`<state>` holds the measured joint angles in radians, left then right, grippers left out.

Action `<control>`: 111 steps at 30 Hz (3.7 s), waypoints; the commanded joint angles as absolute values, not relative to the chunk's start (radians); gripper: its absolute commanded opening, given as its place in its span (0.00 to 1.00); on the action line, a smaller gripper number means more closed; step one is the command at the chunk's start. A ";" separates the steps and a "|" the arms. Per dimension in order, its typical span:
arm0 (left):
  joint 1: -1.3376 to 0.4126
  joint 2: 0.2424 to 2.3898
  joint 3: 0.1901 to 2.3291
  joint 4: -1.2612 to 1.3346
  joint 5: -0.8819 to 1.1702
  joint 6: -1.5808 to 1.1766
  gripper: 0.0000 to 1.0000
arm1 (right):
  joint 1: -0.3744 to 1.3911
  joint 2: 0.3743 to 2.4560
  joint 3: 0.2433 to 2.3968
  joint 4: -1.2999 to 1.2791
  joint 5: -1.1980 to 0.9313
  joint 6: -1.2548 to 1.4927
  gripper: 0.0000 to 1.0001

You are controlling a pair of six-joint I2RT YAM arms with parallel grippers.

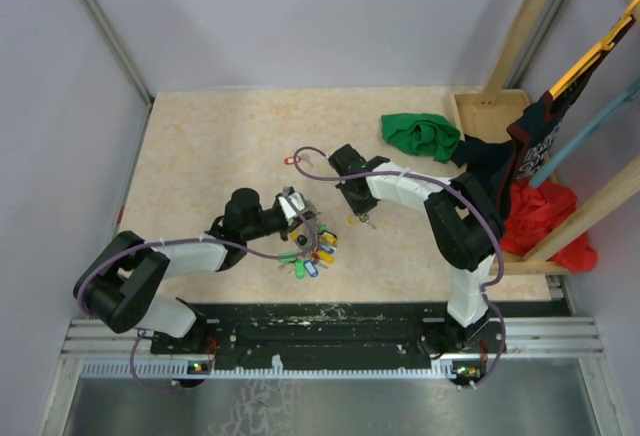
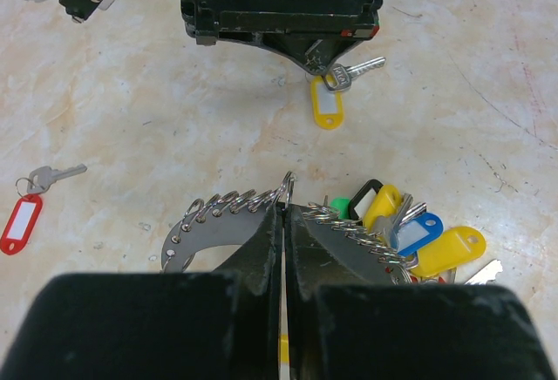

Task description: Put the keys on the keyring

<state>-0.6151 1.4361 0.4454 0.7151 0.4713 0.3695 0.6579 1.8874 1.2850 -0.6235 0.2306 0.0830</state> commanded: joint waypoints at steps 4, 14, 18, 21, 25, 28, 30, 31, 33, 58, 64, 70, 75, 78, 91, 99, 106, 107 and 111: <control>-0.612 1.428 0.456 0.751 0.464 0.357 0.00 | 0.657 1.837 1.311 -0.561 0.194 0.107 0.07; -0.612 1.427 0.455 0.756 0.457 0.348 0.00 | 0.632 1.680 1.182 -0.441 0.084 0.129 0.19; -0.612 1.425 0.453 0.761 0.455 0.344 0.00 | 0.614 1.602 1.089 -0.360 0.080 0.134 0.23; -0.612 1.427 0.453 0.765 0.457 0.340 0.00 | 0.611 1.571 1.020 -0.288 0.088 0.146 0.24; -0.612 1.427 0.452 0.765 0.457 0.341 0.00 | 0.612 1.540 0.942 -0.174 0.113 0.163 0.26; -0.612 1.427 0.452 0.767 0.456 0.340 0.00 | 0.612 1.516 0.879 -0.083 0.132 0.170 0.26; -0.612 1.428 0.451 0.768 0.457 0.338 0.00 | 0.613 1.502 0.840 -0.032 0.152 0.174 0.25; -0.612 1.428 0.451 0.768 0.458 0.336 0.00 | 0.614 1.497 0.818 -0.010 0.158 0.175 0.24; -0.612 1.428 0.451 0.771 0.459 0.335 0.00 | 0.616 1.490 0.796 0.030 0.166 0.177 0.22; -0.612 1.431 0.453 0.770 0.466 0.334 0.00 | 0.643 1.590 0.780 0.084 0.179 0.196 0.18; -0.612 1.433 0.454 0.769 0.467 0.335 0.00 | 0.646 1.597 0.779 0.086 0.180 0.195 0.16; -0.612 1.433 0.454 0.768 0.467 0.334 0.00 | 0.648 1.611 0.782 0.079 0.182 0.198 0.14; -0.612 1.434 0.455 0.768 0.469 0.333 0.00 | 0.649 1.619 0.785 0.072 0.191 0.198 0.13; -0.612 1.434 0.456 0.767 0.469 0.333 0.00 | 0.649 1.626 0.786 0.067 0.193 0.199 0.12; -0.612 1.434 0.457 0.769 0.472 0.331 0.00 | 0.651 1.643 0.788 0.073 0.202 0.186 0.06; -0.612 1.432 0.456 0.767 0.476 0.332 0.00 | 0.652 1.618 0.785 0.091 0.175 0.186 0.11; -0.612 1.429 0.455 0.765 0.475 0.331 0.00 | 0.651 1.612 0.789 0.099 0.178 0.189 0.11; -0.612 1.427 0.455 0.765 0.475 0.331 0.00 | 0.651 1.612 0.789 0.103 0.173 0.189 0.11; -0.612 1.427 0.454 0.765 0.476 0.330 0.00 | 0.650 1.613 0.791 0.104 0.169 0.189 0.11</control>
<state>-0.6151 1.4361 0.4454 0.7193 0.4576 0.3374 0.6407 1.6260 0.7723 0.0612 0.1791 0.1860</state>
